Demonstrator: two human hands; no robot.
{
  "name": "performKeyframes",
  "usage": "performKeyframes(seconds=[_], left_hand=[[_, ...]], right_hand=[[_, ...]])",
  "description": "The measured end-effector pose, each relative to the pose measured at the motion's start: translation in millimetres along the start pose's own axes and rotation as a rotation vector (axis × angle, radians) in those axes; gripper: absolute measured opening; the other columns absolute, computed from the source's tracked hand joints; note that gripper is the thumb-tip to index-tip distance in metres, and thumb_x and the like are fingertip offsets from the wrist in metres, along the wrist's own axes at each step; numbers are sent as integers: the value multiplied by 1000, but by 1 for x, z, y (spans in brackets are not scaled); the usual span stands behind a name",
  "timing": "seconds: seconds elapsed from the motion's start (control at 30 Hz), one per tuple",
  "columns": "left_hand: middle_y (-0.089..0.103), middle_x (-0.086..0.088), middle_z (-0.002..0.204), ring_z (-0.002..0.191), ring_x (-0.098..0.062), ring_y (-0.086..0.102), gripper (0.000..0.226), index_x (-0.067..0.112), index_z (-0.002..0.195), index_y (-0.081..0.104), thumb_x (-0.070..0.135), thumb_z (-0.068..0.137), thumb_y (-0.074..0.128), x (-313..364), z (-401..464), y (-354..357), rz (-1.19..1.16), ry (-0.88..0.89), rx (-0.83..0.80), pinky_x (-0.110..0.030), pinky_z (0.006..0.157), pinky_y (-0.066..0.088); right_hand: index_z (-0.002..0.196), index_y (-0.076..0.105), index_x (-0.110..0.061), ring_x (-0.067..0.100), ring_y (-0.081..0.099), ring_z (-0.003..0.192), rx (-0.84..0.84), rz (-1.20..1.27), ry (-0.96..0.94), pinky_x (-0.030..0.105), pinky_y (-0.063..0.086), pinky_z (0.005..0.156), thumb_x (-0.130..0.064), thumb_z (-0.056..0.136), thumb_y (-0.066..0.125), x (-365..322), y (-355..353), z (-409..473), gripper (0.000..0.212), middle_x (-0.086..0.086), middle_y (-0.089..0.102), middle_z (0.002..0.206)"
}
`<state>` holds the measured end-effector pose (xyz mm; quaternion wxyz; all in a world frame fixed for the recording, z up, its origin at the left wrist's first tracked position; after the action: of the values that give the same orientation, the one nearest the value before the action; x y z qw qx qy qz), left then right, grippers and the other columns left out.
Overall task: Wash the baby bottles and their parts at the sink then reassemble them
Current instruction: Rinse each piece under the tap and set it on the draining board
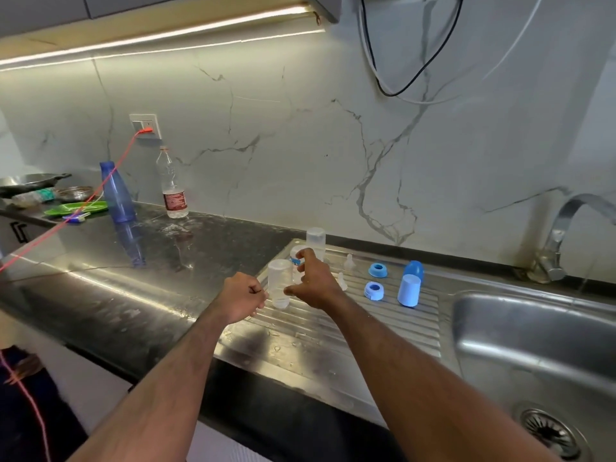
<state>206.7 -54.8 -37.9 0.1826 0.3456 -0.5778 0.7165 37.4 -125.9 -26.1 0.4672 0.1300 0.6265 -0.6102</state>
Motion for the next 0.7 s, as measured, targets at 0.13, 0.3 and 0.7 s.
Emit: performKeyframes(seconds=[0.13,0.3,0.7], left_hand=[[74,-5,68,52,-15,65,16,4,67,73,-1,82,69,24,-13,13,24,49,-92,-25,53,55],[75,-10,72,51,-11,63,16,5,67,70,-2,81,71,72,-20,48,7,162,-173,-25,56,56],[64,3,59,49,-2,55,24,16,65,63,5,81,78,224,-20,231,-135,439,-368,-22,59,47]], right_hand=[[139,40,-24,25,60,119,14,1,7,36,55,97,-18,79,86,9,-16,-11,76,8,56,137],[119,60,-20,15,61,103,95,-49,-32,29,56,87,-14,84,79,42,-58,-38,40,0,63,119],[78,72,-21,12,65,75,330,-289,280,26,53,71,-8,80,72,209,-224,-149,13,-4,71,78]])
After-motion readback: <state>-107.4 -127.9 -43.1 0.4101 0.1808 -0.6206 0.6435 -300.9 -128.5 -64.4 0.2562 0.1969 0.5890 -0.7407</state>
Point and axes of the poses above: each hand's wrist, its own z-axis towards the middle knuckle, its own y-axis out of the palm, x = y × z, the point moved 4 cm from there along z, towards the middle knuckle
